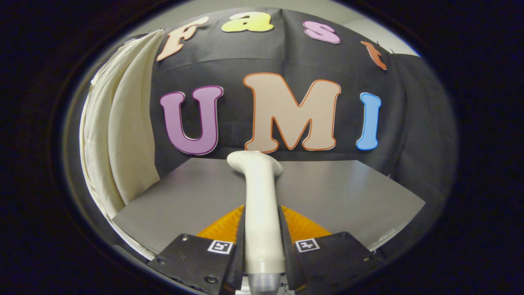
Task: Iron the clothes twice with a garment steamer, once on the left side and once on the right side.
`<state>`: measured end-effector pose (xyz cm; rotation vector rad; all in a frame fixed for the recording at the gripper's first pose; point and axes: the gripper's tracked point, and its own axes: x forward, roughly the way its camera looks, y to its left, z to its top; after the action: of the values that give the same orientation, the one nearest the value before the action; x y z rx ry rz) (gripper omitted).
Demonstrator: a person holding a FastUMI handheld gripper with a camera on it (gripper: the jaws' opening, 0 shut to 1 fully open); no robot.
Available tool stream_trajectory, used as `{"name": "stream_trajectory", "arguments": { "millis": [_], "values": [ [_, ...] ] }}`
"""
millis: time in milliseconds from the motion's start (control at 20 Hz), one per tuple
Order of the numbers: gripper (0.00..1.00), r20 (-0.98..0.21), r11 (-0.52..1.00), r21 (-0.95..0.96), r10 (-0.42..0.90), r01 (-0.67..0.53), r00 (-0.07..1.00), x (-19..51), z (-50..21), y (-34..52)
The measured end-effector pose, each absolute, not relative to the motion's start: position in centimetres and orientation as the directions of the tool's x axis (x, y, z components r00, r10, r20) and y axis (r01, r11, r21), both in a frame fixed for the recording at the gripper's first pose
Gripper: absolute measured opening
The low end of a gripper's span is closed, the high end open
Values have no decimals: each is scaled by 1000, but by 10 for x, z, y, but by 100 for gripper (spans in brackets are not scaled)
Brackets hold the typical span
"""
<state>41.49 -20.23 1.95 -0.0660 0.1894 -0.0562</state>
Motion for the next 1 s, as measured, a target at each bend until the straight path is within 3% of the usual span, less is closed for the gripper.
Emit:
{"name": "stream_trajectory", "arguments": {
  "millis": [550, 1000],
  "values": [
    [38, -145, 999, 26, -42, 46, 989, 356, 52, -182],
    [37, -6, 997, 17, -76, 76, 997, 252, 131, -66]
  ]
}}
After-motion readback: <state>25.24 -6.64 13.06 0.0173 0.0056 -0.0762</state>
